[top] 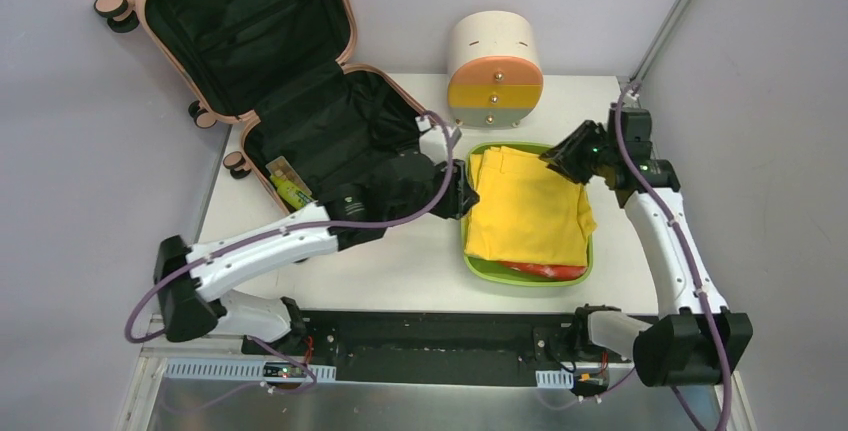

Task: Open, take out, and arrange the luggage

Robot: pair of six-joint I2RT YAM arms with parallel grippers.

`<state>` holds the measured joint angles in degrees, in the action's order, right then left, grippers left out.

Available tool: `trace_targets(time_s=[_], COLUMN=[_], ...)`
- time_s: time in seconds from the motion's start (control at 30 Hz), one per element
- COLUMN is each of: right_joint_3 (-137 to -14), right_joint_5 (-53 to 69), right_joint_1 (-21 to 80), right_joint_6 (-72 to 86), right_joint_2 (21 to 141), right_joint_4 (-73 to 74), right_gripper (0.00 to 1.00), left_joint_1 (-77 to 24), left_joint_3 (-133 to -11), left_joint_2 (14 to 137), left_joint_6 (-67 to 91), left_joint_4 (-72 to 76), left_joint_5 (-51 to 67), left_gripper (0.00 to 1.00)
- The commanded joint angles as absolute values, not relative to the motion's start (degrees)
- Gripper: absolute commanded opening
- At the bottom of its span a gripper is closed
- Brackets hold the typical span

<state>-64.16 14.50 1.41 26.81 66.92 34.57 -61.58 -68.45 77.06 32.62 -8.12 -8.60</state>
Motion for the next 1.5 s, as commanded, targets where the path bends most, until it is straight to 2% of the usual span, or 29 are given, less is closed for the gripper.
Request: trace_targets(time_s=[0.0, 0.17, 0.3, 0.5, 0.67, 0.83, 0.93, 1.03, 1.3, 1.47], right_joint_3=[-61.8, -64.9, -66.5, -68.1, -70.1, -75.1, -74.1, -70.0, -55.5, -49.5], right_joint_5=[16.8, 15.4, 15.0, 15.5, 15.4, 14.8, 13.7, 7.8, 0.8, -7.9], right_joint_1=[9.9, 14.8, 15.1, 15.0, 14.4, 14.6, 15.1, 15.2, 16.1, 19.6], right_joint_6=[37.0, 40.2, 40.7, 38.2, 35.2, 29.7, 29.6, 38.4, 62.0, 77.1], right_joint_2=[69.6, 78.8, 87.0, 97.9, 101.0, 95.6, 89.3, 82.5, 61.9, 47.4], right_joint_4=[16.8, 8.6, 5.3, 6.7, 9.7, 22.0, 28.1, 34.1, 47.2, 58.2], right_gripper=[0.29, 0.19, 0.18, 0.18, 0.19, 0.26, 0.33, 0.44, 0.49, 0.51], left_joint_1=[-62.1, -62.1, -62.1, -62.0, -61.4, -61.3, -61.3, -61.3, -61.3, -61.3], left_joint_3=[-63.8, -55.6, -49.9, -44.1, -41.4, -40.3, -38.5, -36.4, -32.0, -29.4], left_joint_2=[68.2, 56.2, 47.9, 44.8, 44.6, 42.4, 39.4, 37.0, 36.7, 35.7], left_joint_6=[24.1, 16.2, 11.8, 9.8, 12.0, 11.7, 10.1, 10.5, 16.0, 18.4], left_joint_4=[-12.2, -12.4, -12.3, -13.2, -16.3, -20.4, -21.1, -21.1, -21.0, -21.0], left_joint_5=[-14.3, -21.5, -28.1, -31.8, -32.4, -34.1, -35.4, -38.5, -37.3, -35.9], left_gripper=[0.38, 0.44, 0.49, 0.51, 0.51, 0.51, 0.52, 0.52, 0.51, 0.51])
